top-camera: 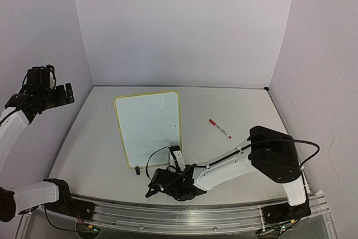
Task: Write a sentence on the whiteboard
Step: Move the whiteboard stand to the center of the board, then pick up the whiteboard marker from the center of the board.
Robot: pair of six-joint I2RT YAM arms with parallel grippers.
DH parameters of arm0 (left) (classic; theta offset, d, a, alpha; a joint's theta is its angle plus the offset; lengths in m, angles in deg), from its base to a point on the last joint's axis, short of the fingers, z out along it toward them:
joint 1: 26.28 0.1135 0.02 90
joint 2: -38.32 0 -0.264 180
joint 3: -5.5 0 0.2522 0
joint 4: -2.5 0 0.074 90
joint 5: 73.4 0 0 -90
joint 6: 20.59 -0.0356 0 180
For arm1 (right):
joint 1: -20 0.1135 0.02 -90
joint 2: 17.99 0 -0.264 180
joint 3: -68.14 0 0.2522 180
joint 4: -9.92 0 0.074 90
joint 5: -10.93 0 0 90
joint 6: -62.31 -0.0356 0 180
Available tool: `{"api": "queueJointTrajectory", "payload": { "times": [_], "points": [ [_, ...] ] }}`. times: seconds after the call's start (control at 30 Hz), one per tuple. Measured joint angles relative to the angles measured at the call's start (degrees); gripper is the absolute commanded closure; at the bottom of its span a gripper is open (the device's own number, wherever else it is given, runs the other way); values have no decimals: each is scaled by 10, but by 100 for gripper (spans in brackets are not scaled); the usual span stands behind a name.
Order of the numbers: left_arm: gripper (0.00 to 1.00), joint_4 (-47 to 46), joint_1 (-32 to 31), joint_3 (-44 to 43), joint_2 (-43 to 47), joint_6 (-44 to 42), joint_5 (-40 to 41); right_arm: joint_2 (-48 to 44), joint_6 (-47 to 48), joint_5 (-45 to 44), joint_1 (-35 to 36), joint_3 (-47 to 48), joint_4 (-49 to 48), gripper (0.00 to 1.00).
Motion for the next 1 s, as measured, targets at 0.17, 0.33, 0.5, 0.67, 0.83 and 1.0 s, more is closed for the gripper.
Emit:
{"api": "queueJointTrajectory", "payload": {
  "times": [0.17, 0.33, 0.5, 0.67, 0.83, 1.0],
  "points": [
    [1, 0, 0, 0, -3, 0, -4, -10, 5, -1, -16, -21, -15, 100],
    [1, 0, 0, 0, -4, 0, -7, -15, 15, 1, -19, -31, -29, 74],
    [0, 0, 0, 0, -7, 0, -20, -33, 37, 7, -30, -61, -37, 50],
    [1, 0, 0, 0, -11, 0, -31, -74, 69, 19, -36, -95, -46, 32],
    [1, 0, 0, 0, -14, 0, -39, -130, 106, 40, -33, -138, -61, 18],
    [1, 0, 0, 0, -23, 0, -49, -181, 141, 84, -25, -174, -80, 6]
  ]
}}
